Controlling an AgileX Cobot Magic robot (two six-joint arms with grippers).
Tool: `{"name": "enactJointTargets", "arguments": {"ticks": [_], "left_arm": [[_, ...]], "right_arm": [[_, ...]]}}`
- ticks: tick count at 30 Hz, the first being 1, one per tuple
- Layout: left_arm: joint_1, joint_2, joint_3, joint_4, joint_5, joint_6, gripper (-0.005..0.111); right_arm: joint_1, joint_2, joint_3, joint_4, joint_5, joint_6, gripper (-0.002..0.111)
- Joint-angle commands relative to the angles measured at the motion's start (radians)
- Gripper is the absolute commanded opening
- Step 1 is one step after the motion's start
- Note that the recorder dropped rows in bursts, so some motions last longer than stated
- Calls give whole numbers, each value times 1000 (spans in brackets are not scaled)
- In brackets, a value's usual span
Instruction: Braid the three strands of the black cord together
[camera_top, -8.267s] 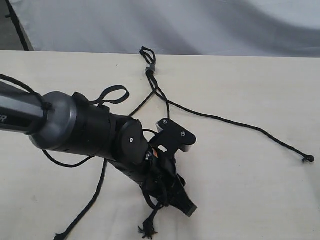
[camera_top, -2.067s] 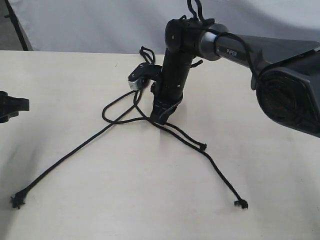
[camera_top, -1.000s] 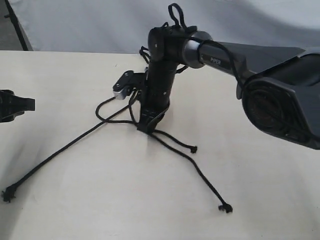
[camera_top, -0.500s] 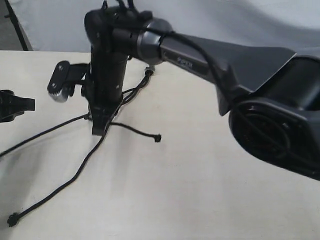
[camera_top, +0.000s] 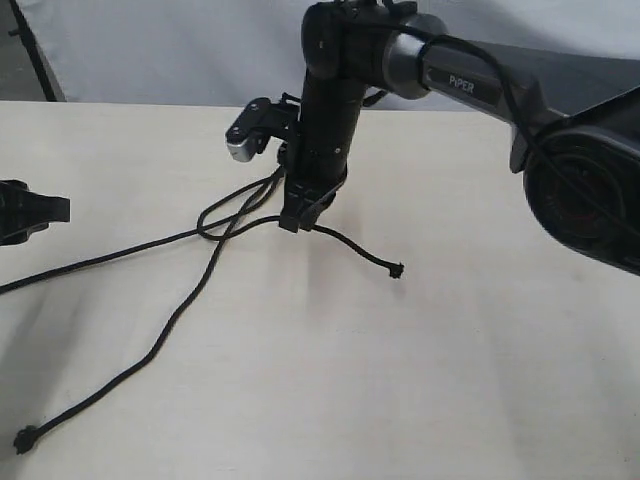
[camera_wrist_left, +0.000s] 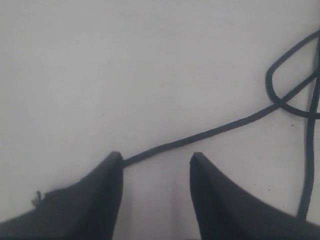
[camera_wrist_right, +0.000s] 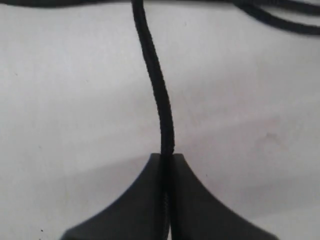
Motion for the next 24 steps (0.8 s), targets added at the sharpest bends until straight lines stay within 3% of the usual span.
{"name": "enactJointTargets", "arguments": {"ticks": [1,13,16,18,20,22,24], "left_arm": [[-6,-5,8,-4,2,2,42],[-6,-5,8,15,13,2,42],[-8,0,8,15,110,25,42],[-46,42,8,15,97,25,42],[-87,121,8,18,-1,25,41],[-92,199,-4,18,-60,14,28],[-92,237,-16,18,-51,3,5]], "right_arm": [[-46,7,41,22,4,14,0],[-80,-49,62,100,4,63,0],[-94,-64,62,104,4,63,0],[-94,-60,62,104,4,63,0],[-92,-60,62,110,4,63,0],[-92,-60,62,120,4,63,0],[-92,-60,62,120,4,63,0]]}}
